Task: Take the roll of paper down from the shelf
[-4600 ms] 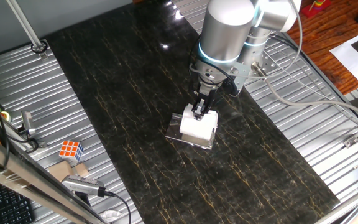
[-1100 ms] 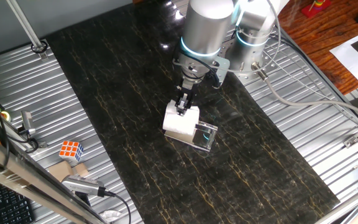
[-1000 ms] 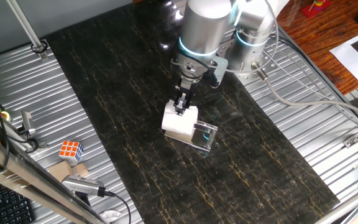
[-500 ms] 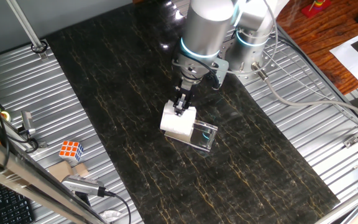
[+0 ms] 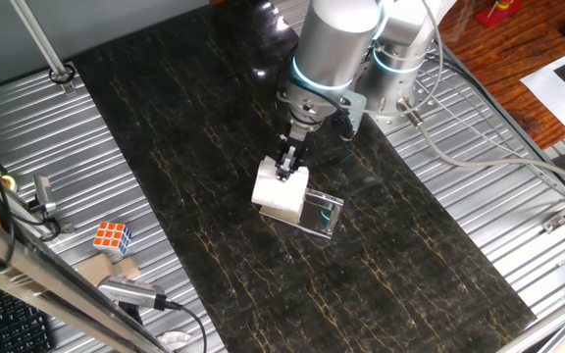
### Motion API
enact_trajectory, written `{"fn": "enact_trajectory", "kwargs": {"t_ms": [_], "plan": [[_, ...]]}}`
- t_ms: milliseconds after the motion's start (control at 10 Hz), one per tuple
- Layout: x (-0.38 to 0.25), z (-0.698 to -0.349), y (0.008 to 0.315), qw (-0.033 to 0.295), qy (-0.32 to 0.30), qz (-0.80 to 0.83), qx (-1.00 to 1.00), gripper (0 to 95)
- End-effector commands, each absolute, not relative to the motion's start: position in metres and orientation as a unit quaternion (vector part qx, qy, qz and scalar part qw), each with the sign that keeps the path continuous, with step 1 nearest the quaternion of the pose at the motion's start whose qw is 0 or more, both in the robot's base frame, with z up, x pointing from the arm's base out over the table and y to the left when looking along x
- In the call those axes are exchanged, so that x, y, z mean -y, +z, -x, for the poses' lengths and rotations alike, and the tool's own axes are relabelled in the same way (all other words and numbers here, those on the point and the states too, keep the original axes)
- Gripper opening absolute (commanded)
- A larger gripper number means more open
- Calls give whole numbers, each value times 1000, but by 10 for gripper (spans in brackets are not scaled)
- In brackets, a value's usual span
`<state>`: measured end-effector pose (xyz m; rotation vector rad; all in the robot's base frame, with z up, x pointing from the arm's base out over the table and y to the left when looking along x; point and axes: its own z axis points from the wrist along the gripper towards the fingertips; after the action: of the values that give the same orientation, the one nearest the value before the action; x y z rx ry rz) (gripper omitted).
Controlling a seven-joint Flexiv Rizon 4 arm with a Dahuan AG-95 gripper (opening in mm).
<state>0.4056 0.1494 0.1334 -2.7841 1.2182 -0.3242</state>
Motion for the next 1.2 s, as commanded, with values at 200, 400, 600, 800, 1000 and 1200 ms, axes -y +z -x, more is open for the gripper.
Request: {"fn": "enact_trajectory", "kwargs": {"t_ms": [200, 400, 600, 800, 1000, 1200], "plan": [[-142, -412, 139, 37, -115, 914, -386, 0], [-138, -415, 141, 36, -116, 915, -385, 0], [-137, -417, 142, 35, -119, 915, -384, 0], [-137, -418, 142, 30, -123, 917, -378, 0], [-137, -419, 143, 29, -127, 919, -372, 0], [-137, -421, 145, 27, -134, 926, -353, 0]]}}
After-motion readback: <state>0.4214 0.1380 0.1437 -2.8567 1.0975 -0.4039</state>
